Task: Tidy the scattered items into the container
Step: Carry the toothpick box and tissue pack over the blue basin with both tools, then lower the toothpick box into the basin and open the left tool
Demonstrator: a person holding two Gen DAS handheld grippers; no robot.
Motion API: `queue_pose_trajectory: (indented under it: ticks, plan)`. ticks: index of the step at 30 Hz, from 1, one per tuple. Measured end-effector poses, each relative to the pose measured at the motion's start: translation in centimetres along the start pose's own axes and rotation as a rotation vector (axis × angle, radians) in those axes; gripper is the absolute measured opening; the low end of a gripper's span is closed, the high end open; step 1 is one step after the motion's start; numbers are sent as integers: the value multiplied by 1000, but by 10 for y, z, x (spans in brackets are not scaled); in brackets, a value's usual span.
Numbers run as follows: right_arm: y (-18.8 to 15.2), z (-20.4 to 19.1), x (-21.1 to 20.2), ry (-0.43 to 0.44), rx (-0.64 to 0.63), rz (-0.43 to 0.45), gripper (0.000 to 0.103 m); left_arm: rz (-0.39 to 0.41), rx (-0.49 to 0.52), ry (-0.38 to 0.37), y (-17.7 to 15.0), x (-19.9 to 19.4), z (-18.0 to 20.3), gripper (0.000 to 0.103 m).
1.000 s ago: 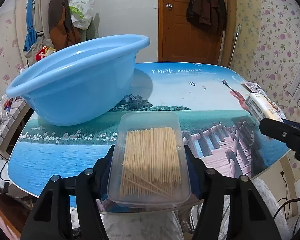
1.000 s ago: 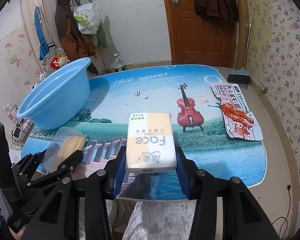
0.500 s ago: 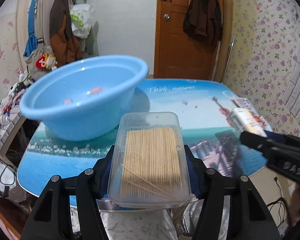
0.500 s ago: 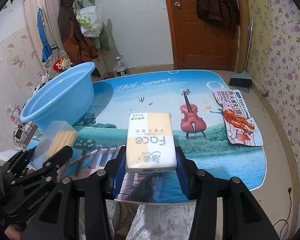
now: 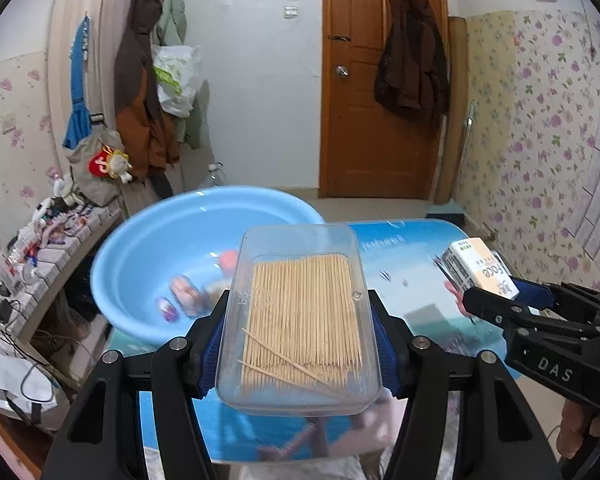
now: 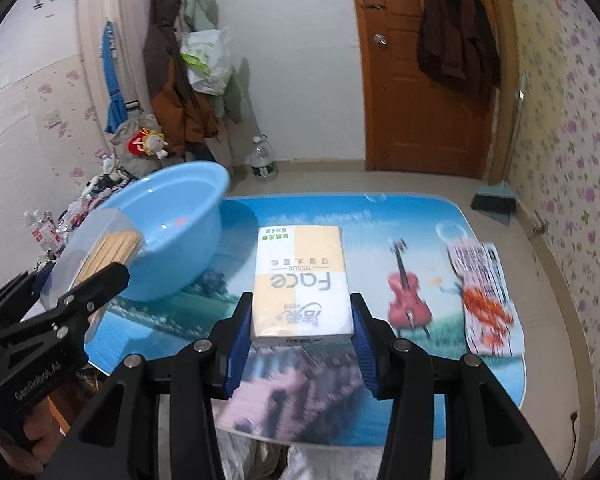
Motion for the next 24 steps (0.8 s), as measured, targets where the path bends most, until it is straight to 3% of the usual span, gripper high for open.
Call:
queue_pose_trajectory:
  ticks: [13, 24]
  plan:
    - [58, -60, 31, 98, -103, 12, 47, -50, -58, 105, 39, 31, -87, 60]
    - [84, -103, 82, 130, -159, -21, 47, -137, -60, 125, 41, 76, -116, 60]
Point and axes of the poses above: each gripper's, at about its wrist camera, not at the fingertips, and x roughly the way its jaws point, z to its right, y to its top, the point moved 6 cm from there along x, roughly the way its jaws point, and after that the axes turned 6 degrees about -x, right-handed, at the moved point
